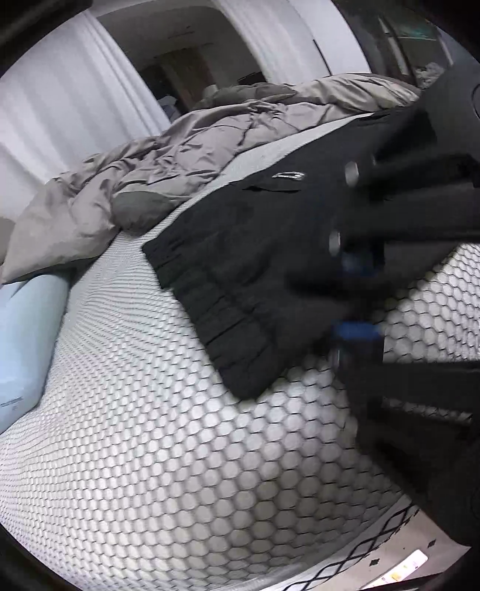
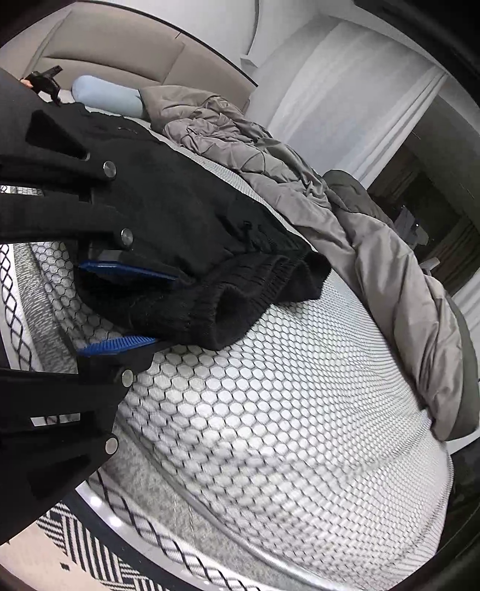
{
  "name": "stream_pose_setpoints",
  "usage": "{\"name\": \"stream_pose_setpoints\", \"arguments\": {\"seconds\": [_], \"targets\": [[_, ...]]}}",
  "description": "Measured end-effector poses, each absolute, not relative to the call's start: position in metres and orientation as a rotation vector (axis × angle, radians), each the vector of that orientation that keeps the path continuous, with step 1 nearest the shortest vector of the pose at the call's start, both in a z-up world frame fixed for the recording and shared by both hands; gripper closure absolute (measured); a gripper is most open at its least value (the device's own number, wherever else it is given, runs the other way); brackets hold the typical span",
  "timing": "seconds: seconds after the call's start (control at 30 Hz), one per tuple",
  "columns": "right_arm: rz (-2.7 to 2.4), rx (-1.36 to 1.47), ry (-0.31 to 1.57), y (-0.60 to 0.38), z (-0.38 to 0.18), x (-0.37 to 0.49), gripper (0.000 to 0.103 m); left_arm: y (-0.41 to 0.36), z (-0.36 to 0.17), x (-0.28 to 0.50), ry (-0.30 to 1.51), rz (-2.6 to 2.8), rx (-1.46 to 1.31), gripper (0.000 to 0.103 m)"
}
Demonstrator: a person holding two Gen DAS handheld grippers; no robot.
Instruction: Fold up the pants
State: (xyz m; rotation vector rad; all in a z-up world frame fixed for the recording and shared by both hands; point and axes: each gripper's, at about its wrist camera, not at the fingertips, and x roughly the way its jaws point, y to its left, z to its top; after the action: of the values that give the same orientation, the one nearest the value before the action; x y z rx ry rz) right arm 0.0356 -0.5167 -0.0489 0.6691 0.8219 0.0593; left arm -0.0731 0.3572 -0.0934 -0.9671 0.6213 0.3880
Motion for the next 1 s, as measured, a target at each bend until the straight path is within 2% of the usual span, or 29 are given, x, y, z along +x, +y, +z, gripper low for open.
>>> {"name": "stream_pose_setpoints", "arguments": {"seconds": [0.1, 0.13, 0.2, 0.33, 0.47, 0.5, 0.53, 0.57, 0.6, 0.63, 0.7, 0.8, 0.83, 1.0], "targets": [[0.057, 0.719, 0.813, -0.515, -0.057, 0.045, 0.076, 0.352, -0.076, -0.081, 0.563, 0.424, -0.898, 0.101], [0.059, 0.734, 0.797, -0.514, -0.056, 0.046, 0.085, 0.350, -0.070, -0.086, 0.547, 0.439, -0.871, 0.101], [0.058, 0.724, 0.758, -0.508, -0.047, 0.042, 0.090, 0.346, -0.064, -0.096, 0.533, 0.465, -0.842, 0.101], [0.032, 0.718, 0.730, -0.508, -0.040, 0.011, 0.091, 0.340, -0.078, -0.099, 0.629, 0.510, -0.809, 0.101], [-0.007, 0.720, 0.820, -0.513, -0.065, 0.004, 0.089, 0.337, -0.087, -0.094, 0.671, 0.520, -0.809, 0.099], [-0.007, 0.714, 0.814, -0.513, -0.062, 0.003, 0.086, 0.335, -0.083, -0.093, 0.666, 0.529, -0.798, 0.092], [-0.010, 0.695, 0.793, -0.512, -0.052, 0.001, 0.075, 0.334, -0.076, -0.095, 0.663, 0.552, -0.781, 0.078], [-0.031, 0.669, 0.772, -0.511, -0.043, -0.001, 0.068, 0.333, -0.068, -0.098, 0.653, 0.581, -0.765, 0.067], [-0.061, 0.632, 0.739, -0.510, -0.033, -0.004, 0.057, 0.332, -0.061, -0.105, 0.630, 0.596, -0.755, 0.045], [-0.076, 0.589, 0.694, -0.508, -0.020, -0.007, 0.048, 0.329, -0.050, -0.111, 0.590, 0.610, -0.740, 0.032], [-0.077, 0.509, 0.646, -0.501, 0.002, -0.006, 0.037, 0.326, -0.030, -0.116, 0.541, 0.615, -0.703, 0.022], [-0.034, 0.463, 0.620, -0.492, 0.022, 0.006, 0.015, 0.312, -0.003, -0.100, 0.497, 0.556, -0.661, 0.012], [-0.015, 0.448, 0.604, -0.486, 0.028, 0.010, 0.012, 0.306, 0.004, -0.090, 0.488, 0.513, -0.657, 0.002], [0.052, 0.420, 0.593, -0.453, 0.044, 0.044, 0.012, 0.293, 0.003, -0.014, 0.548, 0.286, -0.772, 0.001]]}}
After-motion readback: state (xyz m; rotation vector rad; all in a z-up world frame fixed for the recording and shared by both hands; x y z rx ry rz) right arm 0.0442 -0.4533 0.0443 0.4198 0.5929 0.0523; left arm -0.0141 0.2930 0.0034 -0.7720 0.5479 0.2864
